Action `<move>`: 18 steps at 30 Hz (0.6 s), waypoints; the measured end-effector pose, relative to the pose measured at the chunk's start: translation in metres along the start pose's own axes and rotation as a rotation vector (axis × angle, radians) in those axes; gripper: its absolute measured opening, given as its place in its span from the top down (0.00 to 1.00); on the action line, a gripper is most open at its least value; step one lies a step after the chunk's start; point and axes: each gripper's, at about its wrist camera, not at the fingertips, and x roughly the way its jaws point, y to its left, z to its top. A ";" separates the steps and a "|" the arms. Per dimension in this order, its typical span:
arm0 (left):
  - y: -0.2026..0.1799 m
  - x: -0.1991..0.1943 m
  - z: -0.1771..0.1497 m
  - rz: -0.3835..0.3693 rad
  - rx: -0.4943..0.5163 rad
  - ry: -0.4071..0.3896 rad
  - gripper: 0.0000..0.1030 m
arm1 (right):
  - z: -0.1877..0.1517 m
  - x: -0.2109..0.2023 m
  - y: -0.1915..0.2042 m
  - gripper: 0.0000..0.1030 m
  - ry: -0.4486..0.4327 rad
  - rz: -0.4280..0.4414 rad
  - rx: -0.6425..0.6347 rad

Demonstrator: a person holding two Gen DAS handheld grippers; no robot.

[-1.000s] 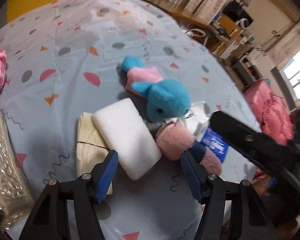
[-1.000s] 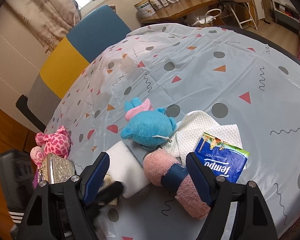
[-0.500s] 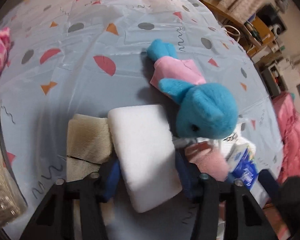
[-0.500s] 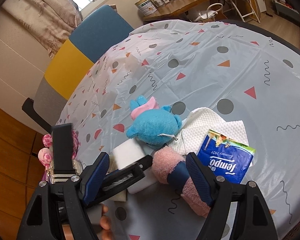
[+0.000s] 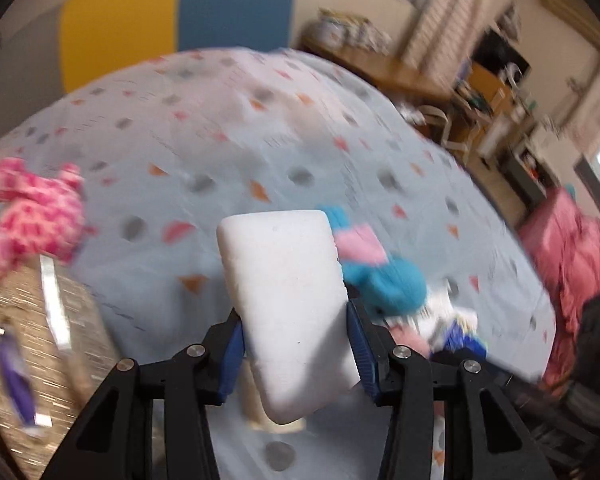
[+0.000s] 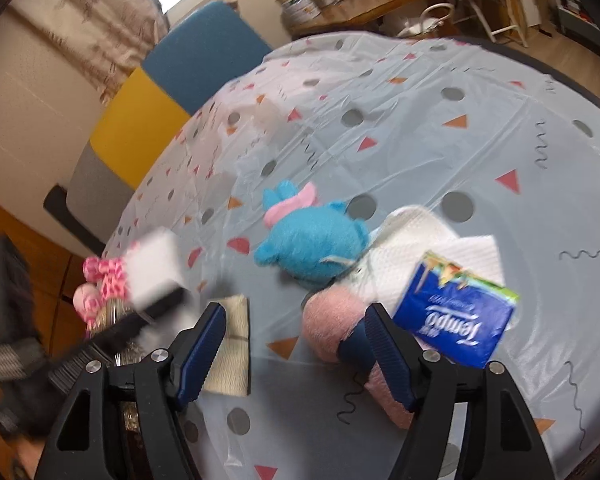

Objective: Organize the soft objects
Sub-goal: 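Carry the white pad over the tray with the left tool while the right tool grasps the mesh roll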

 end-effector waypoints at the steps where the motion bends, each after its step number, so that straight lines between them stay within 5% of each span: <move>1: 0.013 -0.011 0.007 0.014 -0.022 -0.030 0.53 | -0.002 0.004 0.003 0.30 0.020 0.005 -0.013; 10: 0.141 -0.093 0.029 0.196 -0.193 -0.182 0.53 | -0.020 0.044 0.053 0.32 0.165 0.009 -0.181; 18: 0.250 -0.148 0.000 0.319 -0.341 -0.236 0.53 | -0.029 0.111 0.084 0.32 0.286 -0.095 -0.265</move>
